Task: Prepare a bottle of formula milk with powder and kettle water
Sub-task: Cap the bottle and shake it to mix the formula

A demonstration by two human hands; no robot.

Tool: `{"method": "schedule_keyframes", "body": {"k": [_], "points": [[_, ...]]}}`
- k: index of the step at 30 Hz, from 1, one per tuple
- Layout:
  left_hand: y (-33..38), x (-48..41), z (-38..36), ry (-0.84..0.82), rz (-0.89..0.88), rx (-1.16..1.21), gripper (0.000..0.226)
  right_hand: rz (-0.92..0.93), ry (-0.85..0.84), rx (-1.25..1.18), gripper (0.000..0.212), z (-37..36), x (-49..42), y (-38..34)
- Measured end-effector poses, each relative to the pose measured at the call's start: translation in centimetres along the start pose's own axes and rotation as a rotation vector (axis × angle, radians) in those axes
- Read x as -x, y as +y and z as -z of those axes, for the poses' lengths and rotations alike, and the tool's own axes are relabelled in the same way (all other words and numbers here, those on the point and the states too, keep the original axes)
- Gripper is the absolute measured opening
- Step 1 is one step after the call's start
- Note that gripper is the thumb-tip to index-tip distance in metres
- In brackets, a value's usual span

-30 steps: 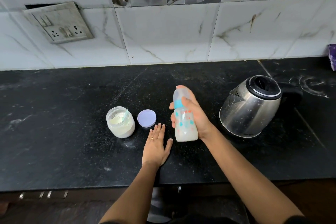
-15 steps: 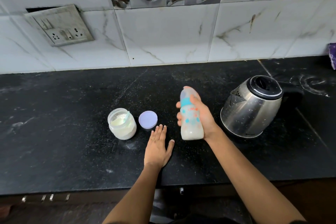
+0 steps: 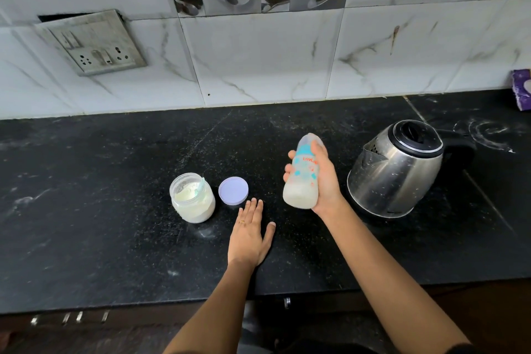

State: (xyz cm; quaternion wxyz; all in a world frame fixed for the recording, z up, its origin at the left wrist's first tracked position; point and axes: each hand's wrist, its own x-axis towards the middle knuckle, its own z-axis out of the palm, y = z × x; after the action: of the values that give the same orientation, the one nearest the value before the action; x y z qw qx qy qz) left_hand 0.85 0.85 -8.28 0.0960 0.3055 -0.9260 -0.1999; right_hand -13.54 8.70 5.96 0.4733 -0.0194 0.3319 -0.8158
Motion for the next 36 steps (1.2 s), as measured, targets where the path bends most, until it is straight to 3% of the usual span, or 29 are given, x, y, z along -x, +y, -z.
{"method": "schedule_keyframes", "body": {"k": [4, 7, 9, 12, 14, 17, 20, 22, 27, 31, 33, 36], "points": [[-0.1, 0.1, 0.0, -0.003, -0.009, -0.007, 0.063, -0.029, -0.184, 0.223, 0.051, -0.2, 0.9, 0.7], [-0.1, 0.0, 0.0, 0.002, -0.006, 0.002, 0.063, 0.008, -0.006, 0.005, 0.037, -0.6, -0.2, 0.4], [-0.2, 0.0, 0.0, -0.005, -0.005, 0.003, 0.064, -0.011, 0.037, -0.032, 0.049, -0.3, -0.6, 0.7], [-0.2, 0.1, -0.2, -0.008, -0.008, 0.006, 0.064, -0.038, -0.06, 0.167, 0.069, 0.1, 0.1, 1.5], [-0.2, 0.1, -0.1, -0.007, -0.008, 0.008, 0.064, -0.004, -0.09, 0.153, 0.058, -0.4, 0.2, 1.2], [-0.1, 0.0, 0.0, 0.004, -0.006, 0.021, 0.063, 0.038, 0.056, -0.057, 0.033, -0.8, -0.3, 0.5], [-0.2, 0.1, 0.0, -0.003, -0.015, 0.012, 0.063, -0.028, -0.044, 0.116, 0.031, -0.4, 0.4, 1.3], [-0.2, 0.1, -0.1, -0.002, -0.014, 0.017, 0.064, -0.004, -0.124, 0.232, 0.034, -0.4, 1.1, 1.5], [-0.2, 0.0, 0.0, -0.002, -0.011, 0.021, 0.063, 0.023, -0.007, -0.02, 0.05, -0.6, -0.4, 0.1], [-0.2, 0.0, -0.1, -0.009, -0.016, 0.008, 0.064, 0.021, -0.108, 0.208, 0.062, -0.7, 0.7, 0.7], [-0.2, 0.0, -0.1, -0.009, -0.013, 0.012, 0.064, 0.067, -0.052, 0.114, 0.056, -1.0, 0.2, 0.2], [-0.2, 0.1, -0.1, -0.014, -0.01, 0.022, 0.064, 0.063, -0.028, 0.028, 0.028, -1.3, 0.5, -0.2]]}}
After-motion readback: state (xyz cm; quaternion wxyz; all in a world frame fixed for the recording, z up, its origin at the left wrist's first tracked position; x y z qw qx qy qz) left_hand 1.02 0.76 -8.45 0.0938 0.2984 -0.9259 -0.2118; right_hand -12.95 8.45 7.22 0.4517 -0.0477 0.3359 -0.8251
